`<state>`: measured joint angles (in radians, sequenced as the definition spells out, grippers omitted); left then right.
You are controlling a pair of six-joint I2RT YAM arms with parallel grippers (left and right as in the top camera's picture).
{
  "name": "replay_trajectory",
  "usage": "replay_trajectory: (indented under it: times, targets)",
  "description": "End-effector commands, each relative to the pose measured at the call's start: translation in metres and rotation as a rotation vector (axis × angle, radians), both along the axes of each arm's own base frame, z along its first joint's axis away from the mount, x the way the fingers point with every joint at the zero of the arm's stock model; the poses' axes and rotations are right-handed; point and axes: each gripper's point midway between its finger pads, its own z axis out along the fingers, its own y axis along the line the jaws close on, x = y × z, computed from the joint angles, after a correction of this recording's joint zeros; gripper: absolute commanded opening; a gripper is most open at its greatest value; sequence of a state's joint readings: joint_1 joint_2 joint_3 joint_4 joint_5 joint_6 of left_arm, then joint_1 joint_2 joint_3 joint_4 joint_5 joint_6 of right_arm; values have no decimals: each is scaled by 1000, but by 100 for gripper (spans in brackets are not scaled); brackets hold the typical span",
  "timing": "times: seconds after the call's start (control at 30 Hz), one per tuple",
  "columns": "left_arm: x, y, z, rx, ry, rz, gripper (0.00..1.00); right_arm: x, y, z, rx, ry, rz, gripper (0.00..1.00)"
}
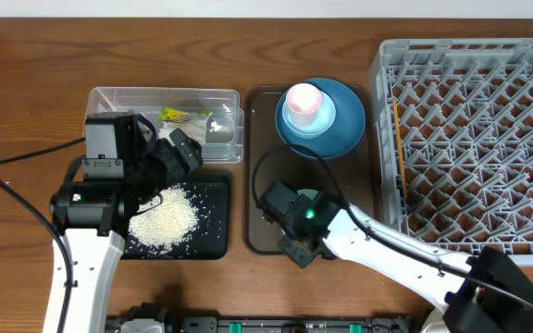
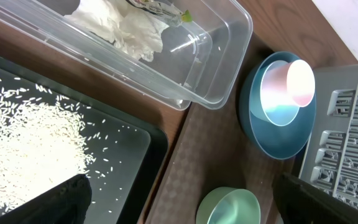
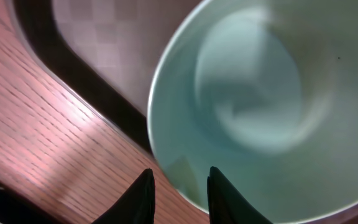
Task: Sort waste into correct bins and load items into the dishwasher rack
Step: 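Lower the right gripper and grasp the rim of the mint-green bowl, then lift the mint-green bowl with the right gripper off the brown tray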
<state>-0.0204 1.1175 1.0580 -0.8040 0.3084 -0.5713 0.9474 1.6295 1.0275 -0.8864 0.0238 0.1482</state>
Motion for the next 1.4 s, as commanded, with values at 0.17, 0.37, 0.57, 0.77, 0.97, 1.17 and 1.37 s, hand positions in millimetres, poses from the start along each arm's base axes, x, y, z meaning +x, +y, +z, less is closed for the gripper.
replay_trajectory:
  times: [0.17, 0.37, 0.57, 0.77, 0.97, 1.17, 1.37]
  targets:
    - [2, 2, 3, 13, -12, -3, 96, -4, -5, -6, -40, -4, 22, 27]
    - [2, 2, 3, 13, -12, -3, 96, -5, -11, -6, -67, -3, 29, 27]
    - [2, 2, 3, 13, -12, -3, 96, -5, -12, -6, -71, 0, 29, 27]
    - [2, 2, 3, 13, -12, -3, 96, -6, -13, -6, -76, 2, 58, 27]
    - [2, 2, 3, 13, -12, -3, 96, -4, -10, -6, -66, -6, 59, 27]
    - [2, 2, 3, 13, -12, -3, 96, 0, -6, -5, -50, -24, 73, 27]
    - [2, 2, 3, 13, -12, -3, 96, 0, -5, -6, -46, -28, 84, 26]
